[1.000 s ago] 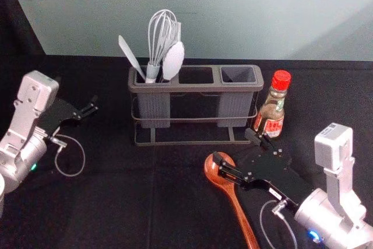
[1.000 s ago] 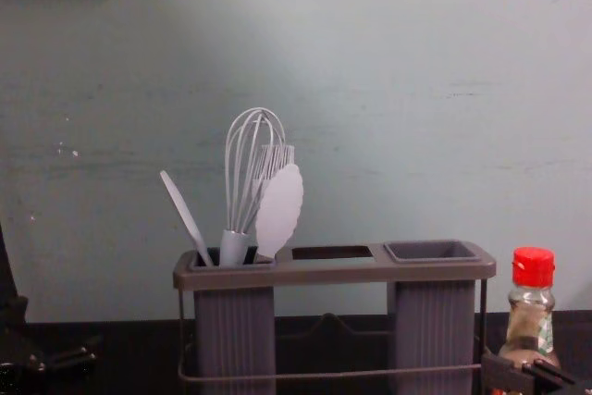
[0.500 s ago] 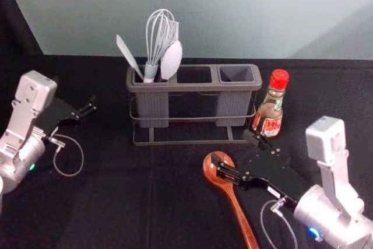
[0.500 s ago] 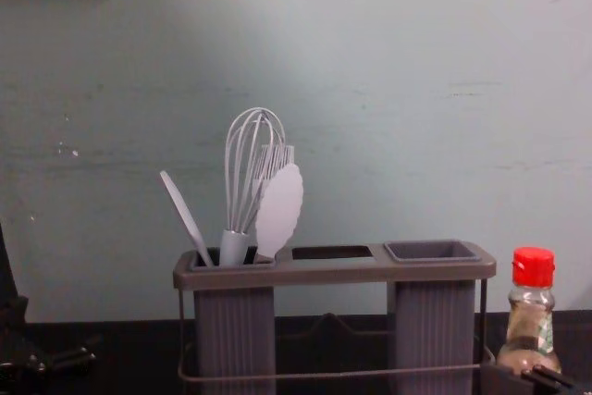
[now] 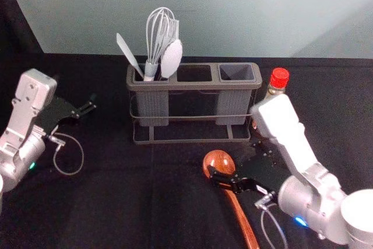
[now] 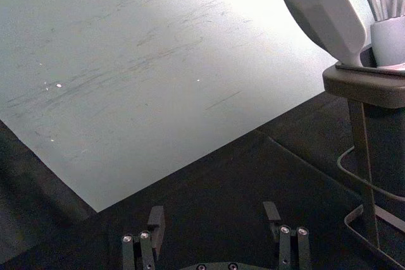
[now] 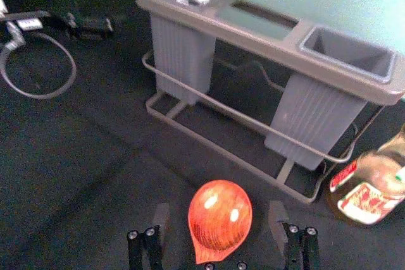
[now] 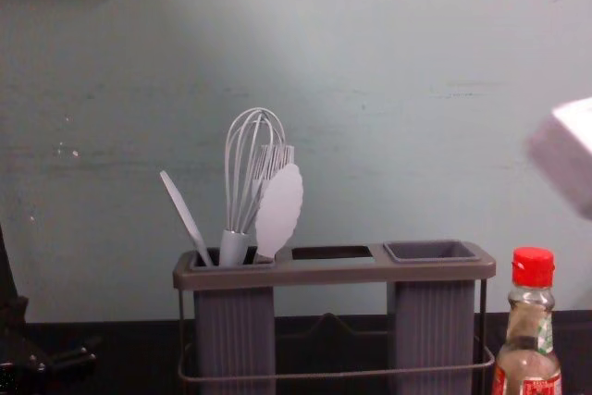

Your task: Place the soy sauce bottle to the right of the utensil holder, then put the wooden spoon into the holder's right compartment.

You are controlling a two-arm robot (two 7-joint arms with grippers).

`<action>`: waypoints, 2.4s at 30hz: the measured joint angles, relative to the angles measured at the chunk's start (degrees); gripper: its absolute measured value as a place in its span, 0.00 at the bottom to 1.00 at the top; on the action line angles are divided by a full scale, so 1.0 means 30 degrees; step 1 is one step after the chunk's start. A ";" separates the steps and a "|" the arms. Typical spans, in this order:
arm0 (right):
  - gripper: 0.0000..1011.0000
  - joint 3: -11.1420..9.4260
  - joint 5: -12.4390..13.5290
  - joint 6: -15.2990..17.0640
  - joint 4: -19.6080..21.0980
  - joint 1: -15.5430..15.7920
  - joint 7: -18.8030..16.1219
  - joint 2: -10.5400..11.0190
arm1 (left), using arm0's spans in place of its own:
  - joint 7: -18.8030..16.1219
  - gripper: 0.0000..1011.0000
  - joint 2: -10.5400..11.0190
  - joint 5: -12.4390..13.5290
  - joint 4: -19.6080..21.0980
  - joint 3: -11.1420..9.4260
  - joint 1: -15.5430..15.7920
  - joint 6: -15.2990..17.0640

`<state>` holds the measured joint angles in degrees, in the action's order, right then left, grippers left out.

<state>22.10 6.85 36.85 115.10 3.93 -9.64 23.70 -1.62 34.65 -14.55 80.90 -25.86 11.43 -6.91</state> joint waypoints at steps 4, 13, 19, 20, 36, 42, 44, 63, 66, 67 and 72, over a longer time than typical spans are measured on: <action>0.99 0.0326 -0.0393 0.2005 0.0082 -0.0533 0.0482 -0.0681 | 0.0000 1.00 0.0000 -0.0001 0.0000 0.0001 0.0001 0.0000; 0.99 0.0901 -0.1074 0.5698 -0.1408 -0.1956 0.1359 -0.2952 | 0.0000 1.00 0.0000 -0.0001 0.0000 0.0001 0.0000 0.0000; 0.99 0.0824 -0.1220 0.6063 -0.2184 -0.2223 0.1469 -0.3680 | 0.0001 1.00 0.0000 0.0000 0.0000 0.0000 0.0000 0.0000; 0.99 0.0777 -0.1234 0.6063 -0.2249 -0.2224 0.1478 -0.3751 | 0.0000 1.00 0.0000 -0.0001 0.0000 0.0000 0.0000 0.0000; 0.99 -0.0117 -0.1182 0.5737 -0.3312 -0.2443 0.0757 -0.4676 | 0.0000 1.00 0.0000 -0.0001 0.0001 0.0000 0.0000 -0.0001; 0.99 -0.0406 -0.1371 0.5785 -0.3824 -0.2672 0.0616 -0.5036 | 0.0000 1.00 0.0000 0.0000 0.0000 0.0001 0.0000 0.0001; 0.99 -0.0433 -0.1383 0.5789 -0.3887 -0.2701 0.0590 -0.5062 | 0.0000 1.00 0.0000 0.0000 0.0000 0.0002 0.0000 0.0000; 0.99 -0.0503 -0.2162 0.5911 -0.4815 -0.3197 -0.0071 -0.5588 | 0.0000 1.00 0.0000 0.0000 0.0000 0.0000 0.0000 0.0000; 0.99 -0.0502 -0.2278 0.5919 -0.4861 -0.3208 -0.0096 -0.5655 | 0.0001 1.00 0.0000 -0.0001 0.0000 0.0001 0.0000 0.0000; 0.99 -0.0511 -0.2349 0.5920 -0.4905 -0.3215 -0.0119 -0.5699 | 0.0000 1.00 0.0000 0.0000 0.0000 0.0000 0.0000 -0.0001; 0.99 -0.0617 -0.2457 0.5914 -0.5033 -0.3214 -0.0267 -0.5802 | 0.0001 1.00 0.0000 -0.0001 0.0000 0.0000 0.0000 0.0000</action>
<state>20.25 -0.52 54.60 100.00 -5.71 -10.45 6.29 -1.62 34.65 -14.55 80.90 -25.86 11.43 -6.91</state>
